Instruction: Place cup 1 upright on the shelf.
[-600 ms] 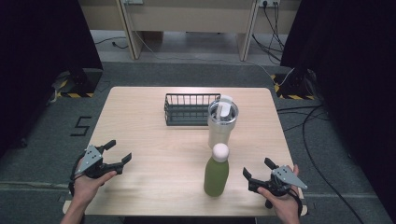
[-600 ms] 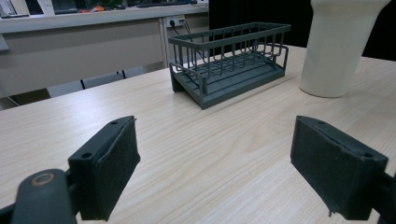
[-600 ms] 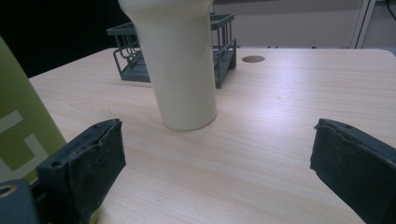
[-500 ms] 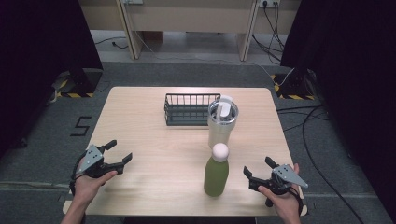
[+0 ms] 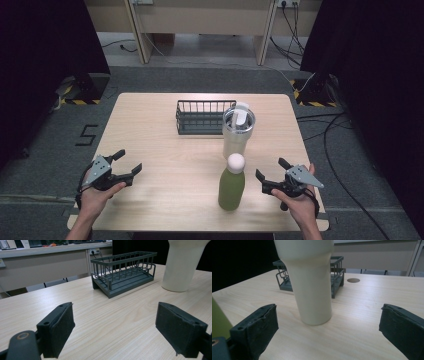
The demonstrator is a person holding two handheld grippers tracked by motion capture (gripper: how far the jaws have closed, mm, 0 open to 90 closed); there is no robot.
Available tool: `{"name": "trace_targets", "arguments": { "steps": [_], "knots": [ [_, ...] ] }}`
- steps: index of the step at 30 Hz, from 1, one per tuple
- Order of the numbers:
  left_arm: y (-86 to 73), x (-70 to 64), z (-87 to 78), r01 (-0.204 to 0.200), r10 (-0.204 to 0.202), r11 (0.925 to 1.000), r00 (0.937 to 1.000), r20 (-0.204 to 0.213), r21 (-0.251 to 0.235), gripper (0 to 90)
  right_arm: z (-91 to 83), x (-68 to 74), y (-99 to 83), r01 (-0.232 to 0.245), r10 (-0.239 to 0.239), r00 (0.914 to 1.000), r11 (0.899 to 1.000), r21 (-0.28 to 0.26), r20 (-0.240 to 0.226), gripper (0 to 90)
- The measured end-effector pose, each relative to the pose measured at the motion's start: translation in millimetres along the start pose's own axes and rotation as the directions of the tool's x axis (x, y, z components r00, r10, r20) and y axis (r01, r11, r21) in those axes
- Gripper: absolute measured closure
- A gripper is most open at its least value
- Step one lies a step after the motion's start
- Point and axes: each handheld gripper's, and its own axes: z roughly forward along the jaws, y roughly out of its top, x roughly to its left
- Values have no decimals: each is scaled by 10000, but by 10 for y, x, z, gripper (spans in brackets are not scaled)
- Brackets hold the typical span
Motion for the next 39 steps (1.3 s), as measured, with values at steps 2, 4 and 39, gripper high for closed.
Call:
{"name": "trace_targets", "arguments": {
  "steps": [2, 4, 39],
  "knots": [
    [-1, -1, 3, 13, -13, 10000, 10000, -16, 2, 145, 60, -3, 45, 139, -140, 9999, 9999, -35, -74, 22],
    [0, -4, 3, 5, -5, 10000, 10000, 5, -15, 145, 120, 3, 88, 237, -238, 9996, 9997, -57, -157, 22],
    [1, -2, 3, 58, -58, 10000, 10000, 7, -67, 147, 1138, 78, 343, 961, -920, 9908, 9947, 374, -990, 52]
  ]
}}
